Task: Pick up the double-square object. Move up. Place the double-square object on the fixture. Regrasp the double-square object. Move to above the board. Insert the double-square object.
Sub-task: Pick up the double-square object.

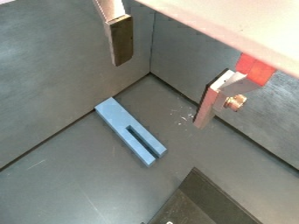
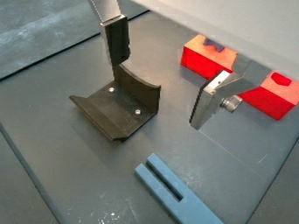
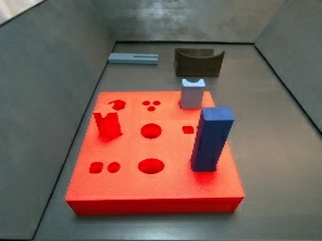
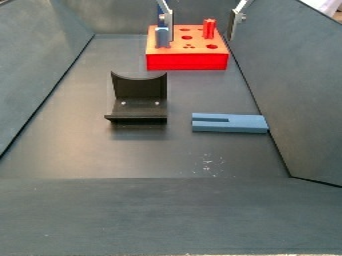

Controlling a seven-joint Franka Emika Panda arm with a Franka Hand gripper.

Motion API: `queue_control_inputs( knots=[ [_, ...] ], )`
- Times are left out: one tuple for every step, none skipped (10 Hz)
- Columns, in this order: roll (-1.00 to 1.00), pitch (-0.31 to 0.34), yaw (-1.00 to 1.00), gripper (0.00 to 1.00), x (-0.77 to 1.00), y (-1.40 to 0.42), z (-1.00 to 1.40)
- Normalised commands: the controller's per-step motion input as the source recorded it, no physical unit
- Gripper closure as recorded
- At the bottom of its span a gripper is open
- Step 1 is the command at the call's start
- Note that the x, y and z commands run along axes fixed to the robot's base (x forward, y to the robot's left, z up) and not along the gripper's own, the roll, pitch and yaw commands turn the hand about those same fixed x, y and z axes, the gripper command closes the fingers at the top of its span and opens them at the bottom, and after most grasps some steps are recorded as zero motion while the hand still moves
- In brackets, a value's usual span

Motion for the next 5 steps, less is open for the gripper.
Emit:
queue_control_inputs(
  knots=[
    [0.00,0.000,0.00,0.00,-0.03,0.00,-0.07],
    [0.00,-0.011,-0.84,0.00,0.00,0.14,-0.38],
    [0.00,0.000,-0.95,0.00,0.00,0.05,-0.54],
    [0.00,0.000,-0.93,0.00,0.00,0.07,-0.51],
    [0.00,0.000,-0.96,0.00,0.00,0.03,-0.50]
  ],
)
